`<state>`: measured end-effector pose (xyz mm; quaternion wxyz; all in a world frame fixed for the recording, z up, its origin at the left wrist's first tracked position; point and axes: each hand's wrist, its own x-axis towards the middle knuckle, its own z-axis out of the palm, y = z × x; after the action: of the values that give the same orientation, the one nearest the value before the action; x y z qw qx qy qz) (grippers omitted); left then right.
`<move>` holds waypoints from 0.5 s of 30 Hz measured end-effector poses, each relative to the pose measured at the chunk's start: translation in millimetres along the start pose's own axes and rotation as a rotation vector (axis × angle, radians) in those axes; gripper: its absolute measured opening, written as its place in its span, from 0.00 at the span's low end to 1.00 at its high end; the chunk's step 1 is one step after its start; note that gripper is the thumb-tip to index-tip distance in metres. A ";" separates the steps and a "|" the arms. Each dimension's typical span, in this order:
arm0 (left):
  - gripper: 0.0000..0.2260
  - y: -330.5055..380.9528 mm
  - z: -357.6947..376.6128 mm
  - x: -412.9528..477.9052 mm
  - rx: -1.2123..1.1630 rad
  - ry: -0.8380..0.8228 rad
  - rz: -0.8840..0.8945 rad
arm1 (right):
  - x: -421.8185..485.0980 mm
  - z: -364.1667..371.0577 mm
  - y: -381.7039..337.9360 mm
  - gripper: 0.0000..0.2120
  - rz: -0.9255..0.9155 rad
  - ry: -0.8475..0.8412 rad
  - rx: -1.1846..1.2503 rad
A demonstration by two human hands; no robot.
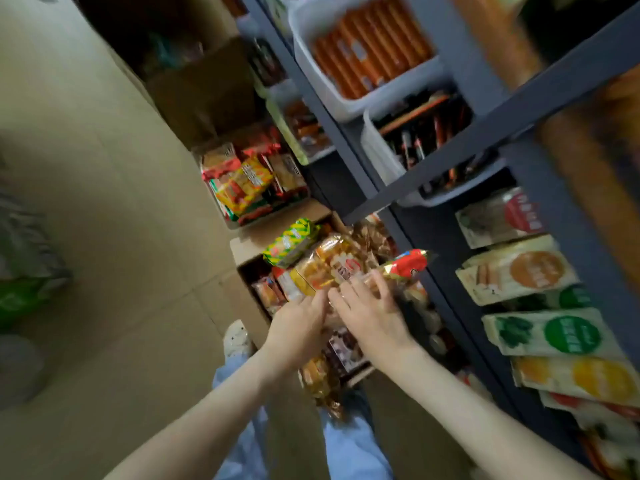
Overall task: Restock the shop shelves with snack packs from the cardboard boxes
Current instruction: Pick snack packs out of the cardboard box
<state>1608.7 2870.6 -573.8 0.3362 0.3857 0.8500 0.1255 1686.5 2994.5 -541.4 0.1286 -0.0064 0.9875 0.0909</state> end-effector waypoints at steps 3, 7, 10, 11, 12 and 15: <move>0.20 13.1 -90.1 -43.6 -0.150 0.118 -0.120 | -1.3 -90.0 17.2 0.49 0.178 0.207 0.142; 0.19 29.8 -196.3 -106.5 -0.544 0.391 -0.105 | -8.3 -195.4 35.9 0.53 0.466 0.451 0.644; 0.20 50.7 -267.8 -141.8 -0.845 0.473 0.010 | -12.2 -274.4 46.2 0.56 0.538 0.509 1.357; 0.21 57.3 -290.1 -149.0 -0.919 0.469 0.072 | -15.5 -298.0 49.9 0.56 0.522 0.509 1.513; 0.23 65.4 -313.3 -155.4 -0.966 0.460 0.147 | -18.8 -318.3 54.9 0.57 0.493 0.546 1.596; 0.24 89.0 -372.2 -167.8 -0.961 0.428 0.364 | -35.4 -366.1 83.3 0.60 0.399 0.730 1.803</move>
<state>1490.8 2823.2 -175.7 0.2668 0.2954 0.6660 0.6309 1625.2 3009.7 -169.6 -0.2443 0.2324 0.6493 -0.6817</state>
